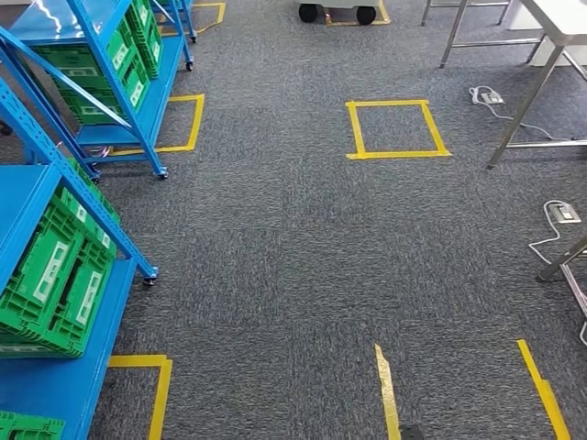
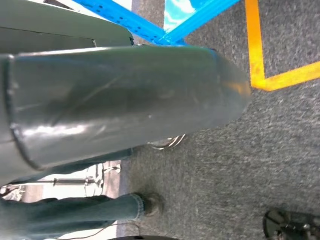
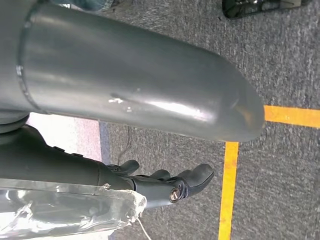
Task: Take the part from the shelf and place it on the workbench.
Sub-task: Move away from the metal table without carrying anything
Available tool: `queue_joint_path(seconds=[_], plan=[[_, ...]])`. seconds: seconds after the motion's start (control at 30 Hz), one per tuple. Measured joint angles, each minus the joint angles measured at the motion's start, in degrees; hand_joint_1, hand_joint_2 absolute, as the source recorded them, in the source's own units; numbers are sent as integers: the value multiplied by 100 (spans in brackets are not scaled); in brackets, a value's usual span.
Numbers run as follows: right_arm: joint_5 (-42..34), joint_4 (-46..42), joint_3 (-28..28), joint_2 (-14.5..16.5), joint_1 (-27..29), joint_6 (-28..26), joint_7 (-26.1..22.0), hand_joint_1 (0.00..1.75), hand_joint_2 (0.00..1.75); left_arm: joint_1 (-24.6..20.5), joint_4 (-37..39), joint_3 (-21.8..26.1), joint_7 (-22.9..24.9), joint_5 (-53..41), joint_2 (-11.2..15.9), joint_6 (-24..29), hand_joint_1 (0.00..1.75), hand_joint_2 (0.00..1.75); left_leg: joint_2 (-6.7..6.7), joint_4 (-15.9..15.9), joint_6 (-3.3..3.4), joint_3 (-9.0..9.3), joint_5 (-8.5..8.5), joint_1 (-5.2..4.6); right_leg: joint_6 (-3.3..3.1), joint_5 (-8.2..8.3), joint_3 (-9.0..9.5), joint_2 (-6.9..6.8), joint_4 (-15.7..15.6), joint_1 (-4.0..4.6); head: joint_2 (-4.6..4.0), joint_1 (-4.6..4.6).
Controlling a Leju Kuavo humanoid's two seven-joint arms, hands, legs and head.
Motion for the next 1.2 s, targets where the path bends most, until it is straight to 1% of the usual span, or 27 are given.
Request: queue_joint_path(seconds=[0.07,0.2,0.37,0.57,0.6,0.63,0.67,0.7,0.73,0.77,0.8,0.83,0.87,0.9,0.93,0.97,1.0,1.03,1.07,1.1,1.13,1.17,1.2], plan=[[-3,-1,0,-1,-2,6,-6,0,0,9,0,21,-27,3,-1,-4,0,0,-2,-38,-43,2,-5,-5,-7,-4,-22,-3,14,-6,0,14],[-18,-1,-2,1,2,33,-16,0,0,20,0,42,-86,-3,-2,13,0,0,-1,-37,-8,-1,-12,-20,32,19,-11,-2,-24,-20,0,15],[-34,-1,-17,1,1,58,-20,0,0,17,0,42,-121,-5,-4,43,0,0,-1,-31,34,-1,-16,-32,53,30,-7,-2,-36,-31,0,14],[-36,-1,-22,1,2,68,-22,0,0,17,0,43,-137,-2,-3,44,0,0,-1,-28,44,0,-12,-34,63,33,-9,-2,-36,-34,0,11],[-36,-1,-22,4,1,69,-24,0,0,17,0,44,-137,-1,0,46,0,0,-1,-17,58,-4,-18,-39,82,39,-8,-5,-45,-43,0,11],[-36,0,-22,7,1,69,-25,0,0,17,0,44,-138,0,2,51,0,0,0,-15,87,-8,-26,-46,107,45,-4,-8,-64,-53,0,9],[-36,-1,-23,9,-4,69,-29,0,0,16,0,44,-137,1,4,60,0,0,-1,-44,133,-1,-25,-52,138,56,14,-10,-97,-56,0,6],[-35,-1,-24,12,-6,69,-33,0,0,16,0,44,-133,1,4,73,0,0,0,-119,182,42,3,-38,168,62,23,-9,-121,-58,0,6],[-34,-1,-25,11,-8,69,-38,0,0,16,0,44,-129,1,0,89,0,0,2,-222,229,103,41,-17,181,33,15,7,-94,-49,-1,8],[-33,-1,-26,12,-10,69,-44,0,0,12,0,45,-125,1,-3,105,0,0,3,-319,261,165,83,8,190,-46,-46,31,42,-42,-1,13],[-32,-1,-27,11,-7,69,-48,0,0,9,0,45,-121,1,-8,118,0,0,5,-384,271,216,112,34,199,-182,-185,58,313,-49,-1,23],[-32,-1,-28,11,-5,69,-51,0,0,5,0,46,-120,1,-12,128,0,0,5,-403,276,233,110,39,218,-355,-380,81,687,-65,-1,33],[-32,-1,-30,12,-2,69,-52,0,0,4,0,46,-118,1,-16,132,0,0,2,-403,263,238,102,47,246,-503,-603,93,1081,-90,0,39],[-32,-1,-31,11,4,69,-52,0,0,9,0,46,-114,1,-21,135,0,0,-1,-401,240,249,85,56,280,-567,-780,96,1362,-120,0,45],[-31,-1,-34,11,12,69,-51,0,0,16,0,46,-111,1,-26,139,0,0,-6,-394,209,268,62,72,319,-519,-866,95,1451,-151,0,45],[-29,-1,-39,11,17,69,-50,0,0,21,0,46,-108,0,-30,145,0,0,-12,-379,163,294,32,99,362,-351,-832,94,1305,-187,0,45],[-26,-1,-46,10,19,69,-49,0,0,24,0,46,-105,-1,-32,152,0,0,-17,-348,105,323,-11,134,413,-110,-697,93,973,-229,0,45],[-21,1,-54,13,20,70,-48,0,0,23,-1,46,-105,-2,-27,161,0,0,-24,-298,34,334,-68,159,482,63,-535,105,618,-262,0,56],[-16,7,-60,27,17,73,-48,0,0,16,-2,46,-104,-3,-20,167,0,0,-32,-215,-34,322,-135,176,500,167,-392,129,322,-285,0,89],[-10,13,-63,35,16,75,-48,0,0,9,-3,46,-104,-4,-15,176,0,0,-39,-146,-89,299,-186,177,476,185,-311,152,165,-296,0,108],[-4,18,-67,43,16,77,-44,0,0,6,-4,46,-103,-4,-11,183,0,0,-47,-94,-127,275,-218,169,424,130,-289,173,143,-288,0,114],[1,22,-70,46,19,79,-39,0,0,6,-4,46,-101,-5,-13,189,0,0,-52,-62,-145,263,-236,173,335,104,-289,182,160,-278,0,115],[5,22,-74,40,24,78,-33,0,0,10,-4,46,-96,-6,-16,193,0,0,-53,-64,-162,268,-249,182,275,84,-293,177,188,-267,0,92]])
